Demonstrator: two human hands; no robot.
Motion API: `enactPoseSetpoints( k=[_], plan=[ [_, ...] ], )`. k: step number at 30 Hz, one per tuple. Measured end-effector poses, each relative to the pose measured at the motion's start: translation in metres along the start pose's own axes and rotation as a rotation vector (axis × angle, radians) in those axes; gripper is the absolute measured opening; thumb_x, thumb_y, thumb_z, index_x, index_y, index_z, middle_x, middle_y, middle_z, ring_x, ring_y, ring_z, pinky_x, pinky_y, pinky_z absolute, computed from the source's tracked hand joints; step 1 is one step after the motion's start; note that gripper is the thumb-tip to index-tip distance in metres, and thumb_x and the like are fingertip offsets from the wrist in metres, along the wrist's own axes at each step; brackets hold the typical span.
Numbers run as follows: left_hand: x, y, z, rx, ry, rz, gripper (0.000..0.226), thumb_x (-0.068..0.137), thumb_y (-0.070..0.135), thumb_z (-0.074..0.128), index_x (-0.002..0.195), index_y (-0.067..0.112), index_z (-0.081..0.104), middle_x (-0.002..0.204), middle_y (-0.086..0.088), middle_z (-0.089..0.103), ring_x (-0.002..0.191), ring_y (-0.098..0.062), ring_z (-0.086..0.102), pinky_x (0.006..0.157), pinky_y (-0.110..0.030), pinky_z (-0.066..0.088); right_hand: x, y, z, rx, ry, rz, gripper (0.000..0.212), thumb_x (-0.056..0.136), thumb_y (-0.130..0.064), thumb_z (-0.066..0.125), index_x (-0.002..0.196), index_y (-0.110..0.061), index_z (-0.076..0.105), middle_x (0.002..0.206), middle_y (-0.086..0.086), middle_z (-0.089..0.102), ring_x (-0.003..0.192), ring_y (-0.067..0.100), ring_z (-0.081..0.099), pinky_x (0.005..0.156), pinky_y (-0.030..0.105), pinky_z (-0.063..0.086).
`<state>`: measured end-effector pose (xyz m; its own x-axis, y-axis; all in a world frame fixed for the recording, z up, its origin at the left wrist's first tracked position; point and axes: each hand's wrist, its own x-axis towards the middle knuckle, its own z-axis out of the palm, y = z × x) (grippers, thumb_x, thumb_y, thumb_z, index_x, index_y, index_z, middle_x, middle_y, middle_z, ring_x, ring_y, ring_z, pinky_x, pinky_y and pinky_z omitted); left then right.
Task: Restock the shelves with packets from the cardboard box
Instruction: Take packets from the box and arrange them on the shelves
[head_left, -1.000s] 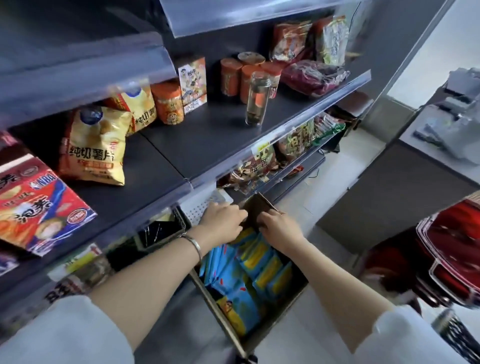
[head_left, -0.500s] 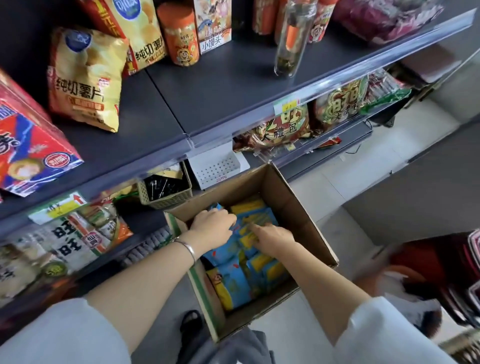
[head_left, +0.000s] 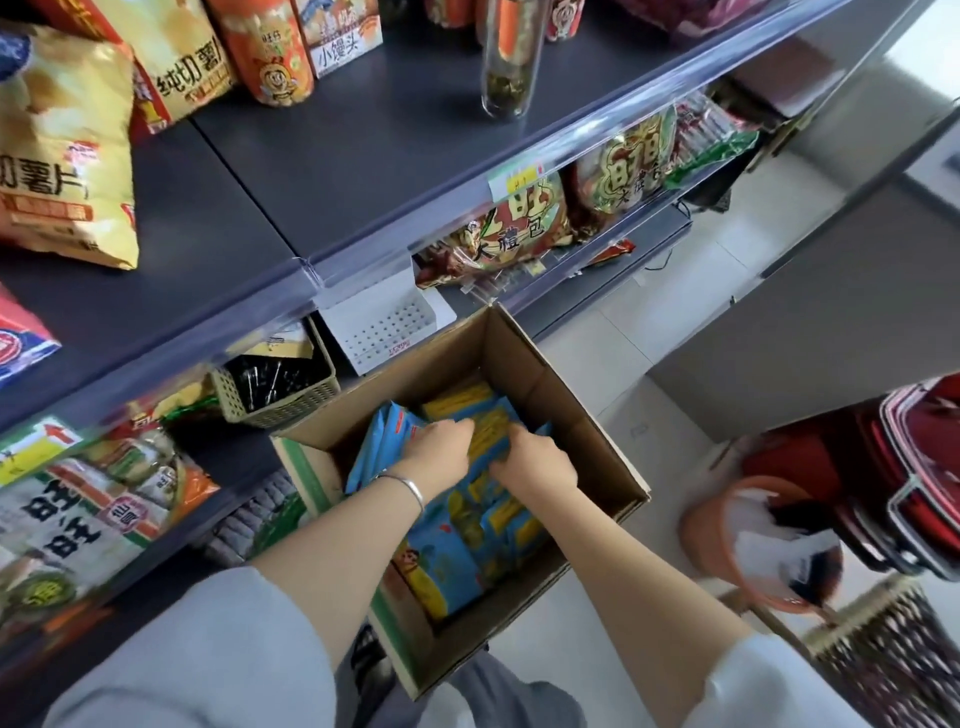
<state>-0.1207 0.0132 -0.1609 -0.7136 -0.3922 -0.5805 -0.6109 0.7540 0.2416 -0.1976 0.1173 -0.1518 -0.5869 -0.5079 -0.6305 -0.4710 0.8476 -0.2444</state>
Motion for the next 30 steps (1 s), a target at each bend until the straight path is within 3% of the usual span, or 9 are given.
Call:
enactPoseSetpoints(
  k=[5, 11, 14, 16, 20, 22, 24, 27, 30],
  plan=[
    [0.018, 0.009, 0.011, -0.025, 0.0, -0.141, 0.025, 0.091, 0.007, 0.047, 0.116, 0.007, 0.05, 0.125, -0.016, 0.052, 0.12, -0.036, 0.047, 0.094, -0.044, 0.043, 0.002, 0.006, 0.005, 0.128, -0.03, 0.048, 0.03, 0.087, -0.038, 0.054, 0.102, -0.013, 0.059, 0.097, 0.007, 0.06, 0.088, 0.028, 0.061, 0.066, 0.032, 0.049],
    [0.015, 0.012, 0.007, -0.208, -0.077, -0.113, 0.007, 0.088, 0.007, 0.049, 0.095, 0.008, 0.047, 0.112, -0.018, 0.055, 0.104, -0.036, 0.057, 0.082, -0.04, 0.049, -0.005, 0.007, 0.001, 0.191, 0.009, 0.035, 0.017, 0.088, -0.024, 0.053, 0.093, -0.009, 0.057, 0.087, 0.007, 0.058, 0.077, 0.027, 0.056, 0.063, 0.032, 0.046],
    [0.004, 0.007, -0.019, -0.257, -0.043, -0.05, 0.046, 0.086, 0.011, 0.05, 0.13, 0.018, 0.039, 0.117, -0.02, 0.056, 0.106, -0.04, 0.057, 0.086, -0.042, 0.05, -0.013, -0.002, -0.011, 0.15, 0.046, 0.052, 0.019, 0.086, -0.019, 0.048, 0.102, -0.012, 0.056, 0.101, 0.012, 0.06, 0.094, 0.035, 0.06, 0.073, 0.034, 0.046],
    [-0.008, 0.002, -0.047, -0.25, -0.045, -0.011, 0.059, 0.087, 0.011, 0.046, 0.141, 0.029, 0.032, 0.121, -0.019, 0.056, 0.105, -0.039, 0.058, 0.082, -0.037, 0.049, -0.019, -0.011, -0.025, 0.111, 0.073, 0.058, 0.028, 0.086, -0.017, 0.044, 0.111, -0.017, 0.056, 0.111, 0.012, 0.06, 0.104, 0.036, 0.058, 0.081, 0.036, 0.047],
    [-0.035, -0.006, -0.104, -0.177, 0.015, 0.023, 0.035, 0.088, 0.012, 0.046, 0.118, 0.019, 0.063, 0.125, -0.004, 0.061, 0.109, -0.023, 0.059, 0.086, -0.028, 0.048, -0.038, -0.036, -0.069, 0.085, 0.148, -0.012, 0.033, 0.088, -0.014, 0.038, 0.119, -0.022, 0.048, 0.115, 0.014, 0.058, 0.104, 0.035, 0.057, 0.079, 0.036, 0.046],
    [-0.05, -0.009, -0.133, -0.208, 0.099, 0.023, 0.027, 0.085, 0.013, 0.049, 0.102, 0.015, 0.071, 0.108, -0.008, 0.066, 0.098, -0.025, 0.06, 0.086, -0.029, 0.047, -0.049, -0.048, -0.092, 0.103, 0.189, -0.057, 0.044, 0.087, -0.012, 0.037, 0.127, -0.029, 0.044, 0.116, 0.014, 0.057, 0.102, 0.034, 0.058, 0.073, 0.034, 0.044],
    [-0.067, -0.01, -0.159, -0.324, 0.181, 0.011, 0.013, 0.086, 0.013, 0.05, 0.085, 0.016, 0.063, 0.085, -0.008, 0.057, 0.08, -0.023, 0.051, 0.074, -0.029, 0.048, -0.06, -0.058, -0.11, 0.15, 0.224, -0.095, 0.049, 0.084, -0.009, 0.037, 0.127, -0.031, 0.044, 0.111, 0.012, 0.056, 0.095, 0.032, 0.058, 0.067, 0.032, 0.042],
    [-0.094, -0.012, -0.188, -0.619, 0.2, -0.012, 0.008, 0.09, 0.005, 0.05, 0.092, 0.011, 0.056, 0.082, -0.01, 0.055, 0.069, -0.025, 0.054, 0.055, -0.023, 0.048, -0.076, -0.071, -0.128, 0.288, 0.273, -0.128, 0.05, 0.083, -0.007, 0.038, 0.126, -0.032, 0.046, 0.1, 0.01, 0.053, 0.083, 0.03, 0.056, 0.066, 0.036, 0.046],
    [-0.12, -0.023, -0.203, -0.662, 0.188, 0.114, 0.035, 0.087, -0.013, 0.038, 0.102, 0.007, 0.063, 0.081, -0.011, 0.054, 0.07, -0.026, 0.06, 0.063, -0.033, 0.052, -0.092, -0.083, -0.135, 0.42, 0.304, -0.161, 0.05, 0.083, -0.003, 0.037, 0.125, -0.03, 0.048, 0.097, 0.011, 0.053, 0.076, 0.029, 0.057, 0.067, 0.04, 0.052]
  ],
)
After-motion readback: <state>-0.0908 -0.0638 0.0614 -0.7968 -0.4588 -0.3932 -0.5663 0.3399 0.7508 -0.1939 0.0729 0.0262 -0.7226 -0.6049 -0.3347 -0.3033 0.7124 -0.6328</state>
